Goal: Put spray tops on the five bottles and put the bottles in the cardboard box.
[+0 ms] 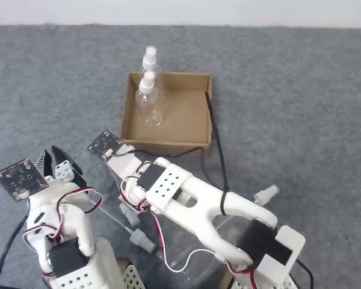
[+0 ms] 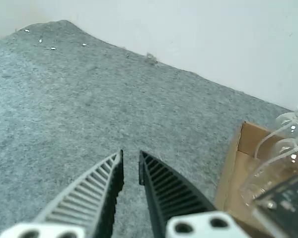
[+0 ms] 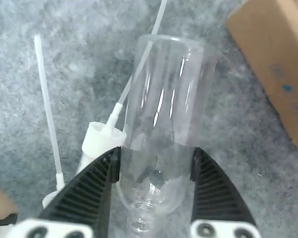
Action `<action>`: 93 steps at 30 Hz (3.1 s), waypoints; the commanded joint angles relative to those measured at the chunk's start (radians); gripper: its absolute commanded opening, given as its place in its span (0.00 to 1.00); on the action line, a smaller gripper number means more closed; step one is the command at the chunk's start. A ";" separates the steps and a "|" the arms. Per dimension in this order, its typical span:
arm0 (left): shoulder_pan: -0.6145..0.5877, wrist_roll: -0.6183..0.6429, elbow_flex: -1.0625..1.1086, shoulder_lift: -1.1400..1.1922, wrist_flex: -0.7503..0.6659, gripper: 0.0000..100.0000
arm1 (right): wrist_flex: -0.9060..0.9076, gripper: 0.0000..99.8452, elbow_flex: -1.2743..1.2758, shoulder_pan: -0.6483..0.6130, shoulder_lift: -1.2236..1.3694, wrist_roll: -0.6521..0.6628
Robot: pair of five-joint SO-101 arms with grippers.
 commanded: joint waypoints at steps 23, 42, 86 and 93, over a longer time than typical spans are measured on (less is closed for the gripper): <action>-0.005 0.006 -0.013 -0.021 -0.038 0.05 | 0.369 0.10 -0.068 0.044 -0.357 0.018; -0.005 0.005 -0.012 -0.021 -0.038 0.05 | 0.576 0.11 -0.066 0.176 -0.624 0.008; -0.005 0.005 -0.012 -0.021 -0.035 0.05 | 0.524 0.11 0.038 0.872 -0.625 -0.985; -0.005 0.003 -0.012 -0.021 -0.035 0.05 | 0.314 0.11 0.226 0.908 -0.627 -1.094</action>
